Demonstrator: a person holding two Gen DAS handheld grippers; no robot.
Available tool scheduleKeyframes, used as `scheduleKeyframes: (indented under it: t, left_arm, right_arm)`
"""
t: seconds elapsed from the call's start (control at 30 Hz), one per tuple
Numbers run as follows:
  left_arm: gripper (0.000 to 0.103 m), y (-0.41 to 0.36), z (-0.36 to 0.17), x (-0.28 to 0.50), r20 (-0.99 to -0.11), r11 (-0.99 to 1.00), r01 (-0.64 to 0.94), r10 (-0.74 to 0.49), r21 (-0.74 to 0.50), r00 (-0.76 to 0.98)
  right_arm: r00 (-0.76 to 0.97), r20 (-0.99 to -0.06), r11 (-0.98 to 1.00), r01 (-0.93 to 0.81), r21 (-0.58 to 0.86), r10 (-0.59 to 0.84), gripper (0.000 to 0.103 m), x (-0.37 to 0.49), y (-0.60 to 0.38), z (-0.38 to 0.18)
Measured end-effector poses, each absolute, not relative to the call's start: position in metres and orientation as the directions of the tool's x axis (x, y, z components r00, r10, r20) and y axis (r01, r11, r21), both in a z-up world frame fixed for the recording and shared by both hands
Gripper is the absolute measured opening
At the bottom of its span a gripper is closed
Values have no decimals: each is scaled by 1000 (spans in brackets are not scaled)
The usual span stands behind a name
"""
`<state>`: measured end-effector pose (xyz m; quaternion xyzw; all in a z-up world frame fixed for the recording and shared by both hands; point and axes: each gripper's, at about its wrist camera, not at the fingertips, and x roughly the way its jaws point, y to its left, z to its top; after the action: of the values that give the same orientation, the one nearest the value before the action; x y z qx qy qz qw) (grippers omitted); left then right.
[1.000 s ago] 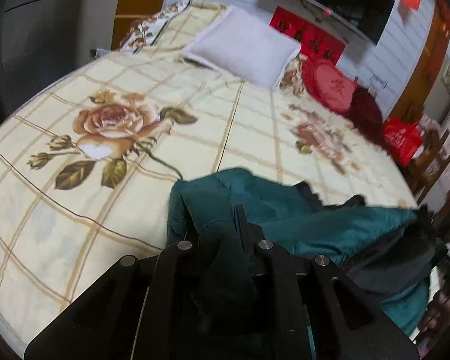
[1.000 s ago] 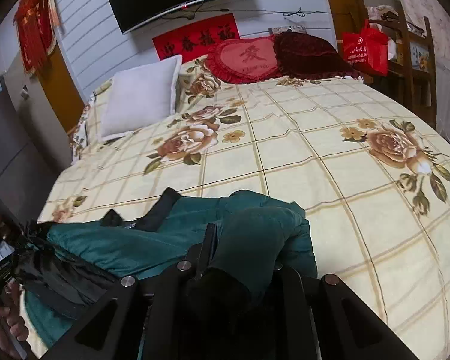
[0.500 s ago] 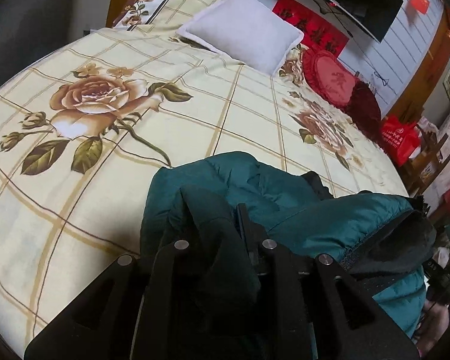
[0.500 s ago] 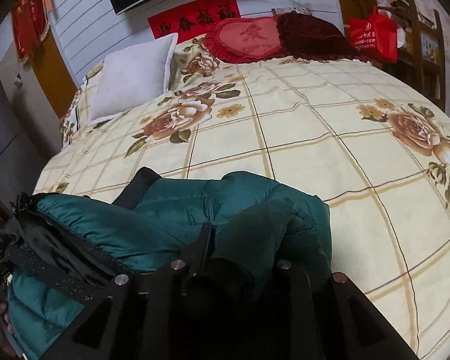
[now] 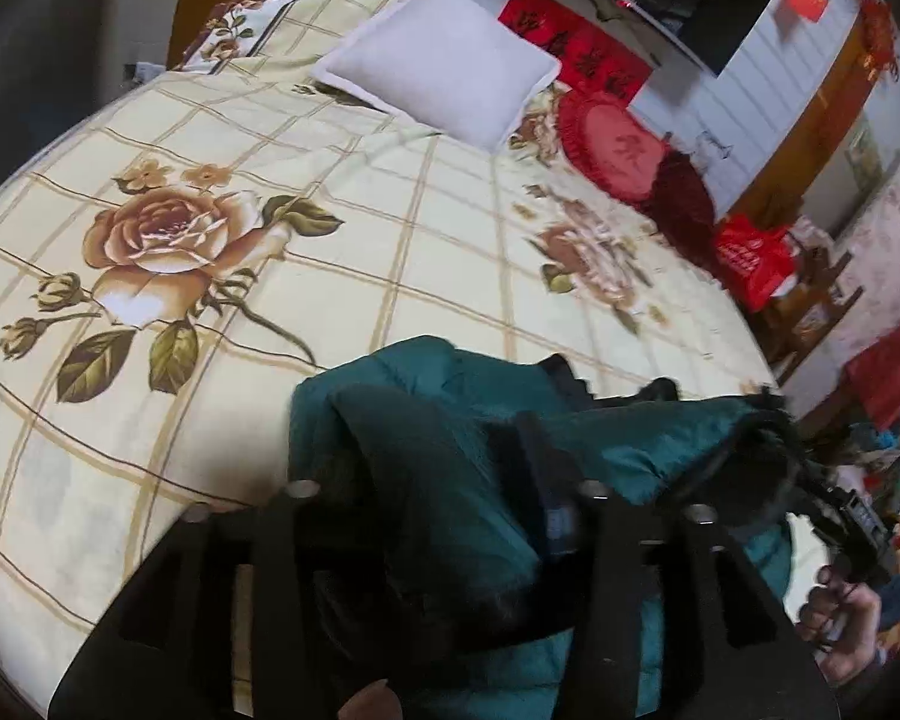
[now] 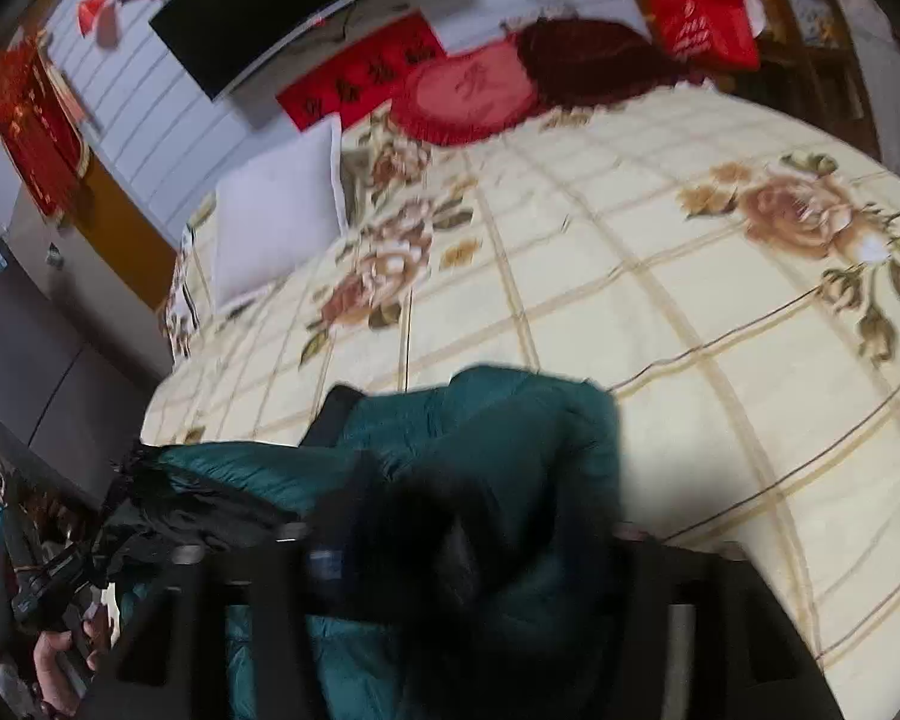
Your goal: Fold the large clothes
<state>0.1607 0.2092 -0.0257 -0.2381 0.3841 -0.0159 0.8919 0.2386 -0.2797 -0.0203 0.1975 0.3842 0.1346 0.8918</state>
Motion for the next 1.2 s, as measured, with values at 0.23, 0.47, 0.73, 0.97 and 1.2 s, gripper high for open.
scheduleKeyframes:
  t: [0.23, 0.47, 0.73, 0.97, 1.2]
  left_arm:
    - [101, 208, -8, 154, -668, 907, -192, -120, -375, 734]
    - [101, 181, 18, 155, -631, 963, -147, -28, -224, 775]
    - [101, 140, -29, 225, -767, 992, -125, 73, -9, 637]
    - [103, 145, -76, 251, -811, 983, -182, 90, -20, 578]
    - [103, 145, -89, 256, -806, 957, -287, 143, -34, 574]
  right_arm:
    - [651, -648, 891, -102, 442, 396, 76, 229, -285, -9]
    - [708, -623, 932, -143, 333, 332, 76, 219, -269, 12]
    - [644, -717, 959, -253, 127, 266, 76, 250, -205, -3]
    - [584, -785, 973, -206, 103, 206, 83, 293, -192, -52]
    - [549, -809, 968, -230, 96, 211, 92, 330, -189, -70]
